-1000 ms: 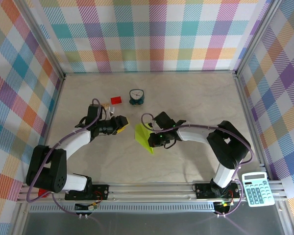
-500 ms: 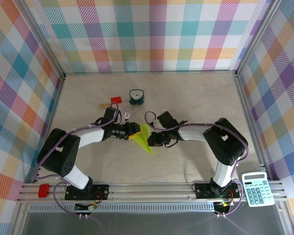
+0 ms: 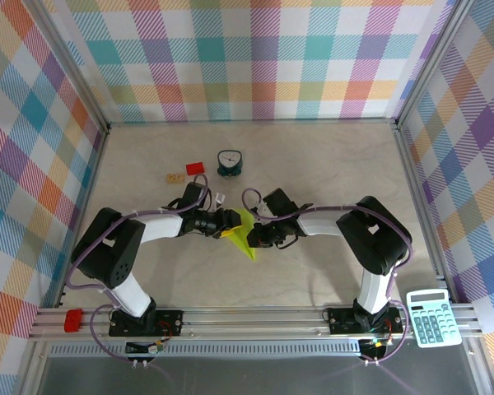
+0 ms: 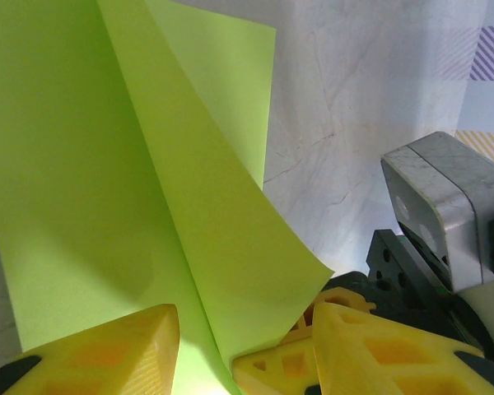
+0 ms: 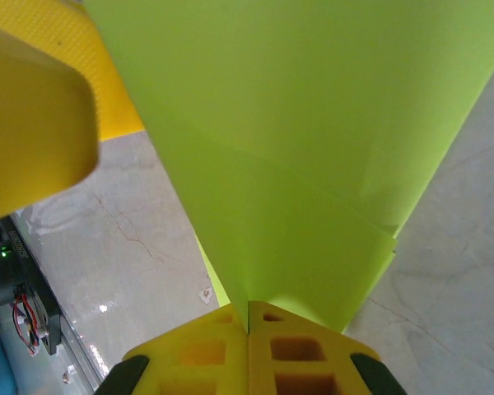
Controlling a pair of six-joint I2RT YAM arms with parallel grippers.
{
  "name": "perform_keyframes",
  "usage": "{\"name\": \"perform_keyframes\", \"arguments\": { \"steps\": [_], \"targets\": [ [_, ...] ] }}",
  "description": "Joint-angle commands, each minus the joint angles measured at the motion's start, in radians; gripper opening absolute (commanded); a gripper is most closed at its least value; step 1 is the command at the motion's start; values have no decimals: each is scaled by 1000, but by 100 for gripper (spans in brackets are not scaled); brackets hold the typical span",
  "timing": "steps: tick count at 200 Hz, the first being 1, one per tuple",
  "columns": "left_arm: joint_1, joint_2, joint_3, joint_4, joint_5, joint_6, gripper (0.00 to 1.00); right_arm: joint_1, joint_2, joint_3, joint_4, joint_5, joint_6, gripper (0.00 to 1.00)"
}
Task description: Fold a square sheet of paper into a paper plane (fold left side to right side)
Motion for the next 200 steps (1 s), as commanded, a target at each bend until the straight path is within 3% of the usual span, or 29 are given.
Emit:
{"name": "perform_keyframes", "arguments": {
  "steps": [1, 83, 138, 179, 200],
  "targets": [
    [-8, 23, 30, 18, -11, 7, 46, 0, 10, -11, 12, -20, 5, 4],
    [-17, 79, 78, -90, -77, 62, 45, 0, 4, -12, 16, -20, 5, 11],
    [-22, 113, 79, -85, -82, 64, 45, -9, -50, -7, 31, -40, 15, 23],
    [-26, 116, 77, -82, -81, 65, 44, -71, -101, -22, 26, -77, 11, 38],
    [-26, 112, 73, -79, -84, 67, 44, -90, -89, -16, 29, -97, 4, 41]
  ]
}}
